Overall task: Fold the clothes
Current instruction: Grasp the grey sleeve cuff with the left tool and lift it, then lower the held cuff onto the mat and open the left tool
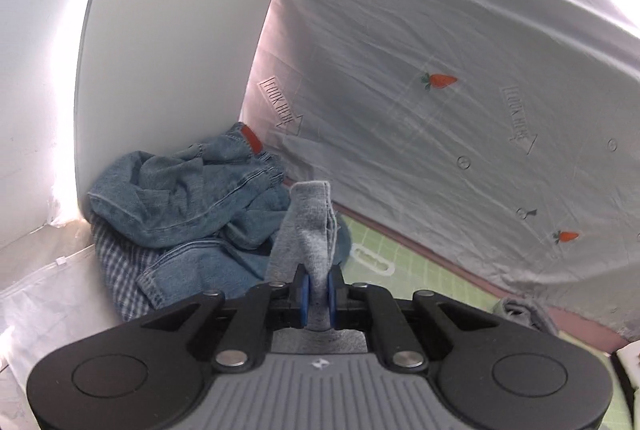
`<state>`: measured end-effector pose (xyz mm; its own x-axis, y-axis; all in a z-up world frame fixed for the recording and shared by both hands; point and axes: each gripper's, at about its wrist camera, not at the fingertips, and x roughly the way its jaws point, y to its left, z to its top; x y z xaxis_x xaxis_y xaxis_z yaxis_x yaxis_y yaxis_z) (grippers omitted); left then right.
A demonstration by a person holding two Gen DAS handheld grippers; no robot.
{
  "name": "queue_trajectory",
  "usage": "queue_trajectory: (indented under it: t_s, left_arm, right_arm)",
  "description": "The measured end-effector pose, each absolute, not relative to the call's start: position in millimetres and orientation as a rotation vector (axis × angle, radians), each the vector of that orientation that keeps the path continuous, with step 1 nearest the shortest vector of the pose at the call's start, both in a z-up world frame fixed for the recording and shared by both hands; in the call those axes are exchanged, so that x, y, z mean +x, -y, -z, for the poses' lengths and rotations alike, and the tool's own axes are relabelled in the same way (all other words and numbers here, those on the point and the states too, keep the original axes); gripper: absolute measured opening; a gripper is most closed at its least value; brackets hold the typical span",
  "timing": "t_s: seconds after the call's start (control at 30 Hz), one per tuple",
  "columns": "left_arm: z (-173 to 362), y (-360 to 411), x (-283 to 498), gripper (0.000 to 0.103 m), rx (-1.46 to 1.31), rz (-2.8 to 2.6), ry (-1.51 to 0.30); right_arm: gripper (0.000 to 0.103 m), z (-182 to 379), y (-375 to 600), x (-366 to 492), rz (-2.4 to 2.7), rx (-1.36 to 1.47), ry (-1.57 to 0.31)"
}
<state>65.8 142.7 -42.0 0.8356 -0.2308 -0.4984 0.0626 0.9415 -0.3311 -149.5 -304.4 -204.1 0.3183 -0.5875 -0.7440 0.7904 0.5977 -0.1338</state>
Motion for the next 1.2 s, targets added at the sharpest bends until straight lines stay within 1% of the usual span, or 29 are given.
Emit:
queue_trajectory:
  t_s: [0.2,0.43,0.57,0.6,0.7,0.77,0.87,1.1,1.17,1.2]
  left_arm:
    - [86.9,-157.5,52.7,0.01,-0.283,0.077,-0.721]
    - [109.9,-170.7,39.5,0.01,-0.248,0.032,-0.795]
    - [123.7,-173.7,35.0,0.011,-0.192,-0.004,-0.882]
    - [127.0,-172.2,34.3,0.015,-0.16,-0.015,-0.906]
    - [136.9,-167.6,31.8,0.019,-0.063,-0.047,-0.977]
    - [143.4,-163.8,29.4,0.02,-0.01,-0.051,-1.022]
    - [154.4,-164.3,26.5,0.02,-0.013,-0.055,-1.084]
    - [164.5,-158.5,19.9,0.022,0.029,-0.06,-1.133]
    - [165.7,-157.4,19.2,0.024,0.04,-0.066,-1.139]
    - [166.4,-156.8,18.9,0.027,0.048,-0.07,-1.141]
  right_arm:
    - [0.103,205.5,302.9,-151.9,0.922,0.269,-0.828]
    - [0.103,206.4,300.2,-152.4,0.932,0.26,-0.813]
    - [0.103,206.8,299.7,-152.6,0.935,0.257,-0.81]
    - [0.103,206.9,299.6,-152.7,0.936,0.257,-0.809]
    - [0.103,207.2,299.7,-153.1,0.935,0.257,-0.807]
    - [0.103,207.3,299.9,-153.3,0.935,0.257,-0.806]
    - [0.103,207.6,300.1,-153.4,0.935,0.258,-0.805]
    - [0.103,208.1,300.0,-154.6,0.934,0.26,-0.796]
    - [0.103,208.4,300.1,-155.1,0.933,0.261,-0.793]
    - [0.103,208.4,300.2,-155.1,0.933,0.262,-0.792]
